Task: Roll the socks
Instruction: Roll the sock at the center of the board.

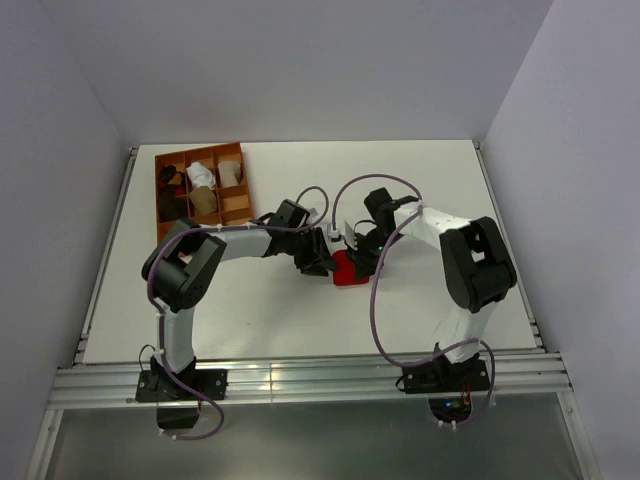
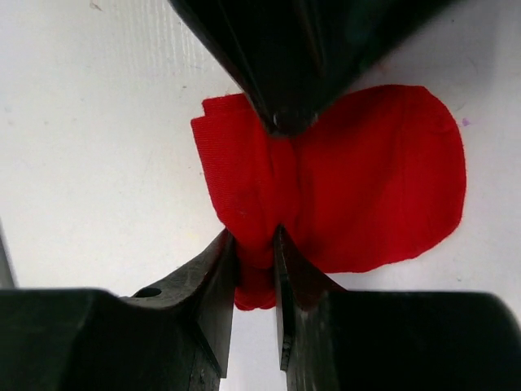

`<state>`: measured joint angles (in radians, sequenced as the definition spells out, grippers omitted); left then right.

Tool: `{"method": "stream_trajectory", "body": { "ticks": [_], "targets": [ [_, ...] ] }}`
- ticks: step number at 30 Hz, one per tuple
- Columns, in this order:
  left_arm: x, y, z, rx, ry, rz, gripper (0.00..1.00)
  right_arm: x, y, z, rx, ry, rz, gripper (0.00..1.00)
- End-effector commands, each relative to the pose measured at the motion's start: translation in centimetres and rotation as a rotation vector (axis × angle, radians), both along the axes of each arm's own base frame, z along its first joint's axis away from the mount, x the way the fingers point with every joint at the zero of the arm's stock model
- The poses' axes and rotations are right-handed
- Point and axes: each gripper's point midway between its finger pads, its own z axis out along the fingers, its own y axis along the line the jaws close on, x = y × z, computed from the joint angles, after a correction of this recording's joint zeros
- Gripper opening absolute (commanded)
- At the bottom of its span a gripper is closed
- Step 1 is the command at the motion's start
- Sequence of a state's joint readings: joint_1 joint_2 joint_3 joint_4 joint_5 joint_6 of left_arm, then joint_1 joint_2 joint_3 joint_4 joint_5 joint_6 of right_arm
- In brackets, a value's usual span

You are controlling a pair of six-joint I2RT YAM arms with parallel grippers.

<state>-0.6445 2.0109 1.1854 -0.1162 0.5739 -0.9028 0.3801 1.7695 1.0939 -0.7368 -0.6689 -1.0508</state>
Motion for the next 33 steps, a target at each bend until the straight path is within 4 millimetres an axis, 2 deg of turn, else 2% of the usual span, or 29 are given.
{"method": "stream_trajectory", "body": {
  "ticks": [1,2,3,4,5,7,8,10,13,15,16,18,20,24,27,33],
  "targets": [
    [2.5,1.0,2.3,0.005,-0.159,0.13,0.44,-2.1,-1.7,-1.0,-0.072,0.199,0.001,0.22],
    [3.5,1.4,3.5,0.002,-0.222,0.178,0.43,-2.0,-1.6,-1.0,-0.072,0.223,0.0,0.22],
    [3.6,1.7,3.7,-0.003,-0.25,0.189,0.43,-1.9,-1.8,-0.9,-0.073,0.251,-0.009,0.22],
    [3.5,2.3,3.3,0.013,-0.271,0.201,0.43,-1.7,-1.8,-1.0,-0.088,0.298,-0.013,0.22],
    [4.1,2.6,3.9,0.021,-0.328,0.213,0.43,-1.7,-1.7,-1.0,-0.09,0.319,-0.013,0.22],
    [4.0,2.9,3.8,0.027,-0.37,0.204,0.42,-1.3,-1.6,-1.2,-0.105,0.374,-0.036,0.22],
    [4.4,2.9,4.6,0.022,-0.424,0.202,0.42,-1.2,-1.6,-1.2,-0.111,0.391,-0.041,0.22],
    [4.6,3.3,4.7,0.034,-0.484,0.21,0.42,-1.3,-1.6,-1.3,-0.123,0.448,-0.041,0.22],
    [5.1,2.5,6.5,0.01,-0.604,0.184,0.43,-0.8,-1.4,-1.6,-0.132,0.495,-0.061,0.22],
    [4.8,1.7,6.8,0.023,-0.69,0.12,0.44,-0.6,-1.3,-1.8,-0.138,0.508,-0.073,0.22],
    [4.6,0.7,7.6,-0.009,-0.733,0.074,0.44,-0.4,-1.2,-2.0,-0.134,0.517,-0.073,0.22],
    [3.8,-0.9,7.9,-0.011,-0.807,-0.02,0.45,-0.5,-1.1,-1.9,-0.132,0.543,-0.077,0.22],
    [2.7,-2.2,7.3,-0.03,-0.815,-0.104,0.47,-0.4,-1.1,-2.1,-0.138,0.553,-0.086,0.22],
    [2.6,-2.7,6.4,-0.039,-0.814,-0.148,0.48,-0.1,-1.2,-2.1,-0.138,0.561,-0.099,0.22],
    [1.4,-3.8,6.0,-0.101,-0.792,-0.232,0.49,0.0,-1.3,-2.3,-0.142,0.573,-0.111,0.22],
    [-1.0,-4.3,4.1,-0.156,-0.717,-0.347,0.49,0.3,-1.6,-2.4,-0.146,0.598,-0.137,0.22]
  ]
}}
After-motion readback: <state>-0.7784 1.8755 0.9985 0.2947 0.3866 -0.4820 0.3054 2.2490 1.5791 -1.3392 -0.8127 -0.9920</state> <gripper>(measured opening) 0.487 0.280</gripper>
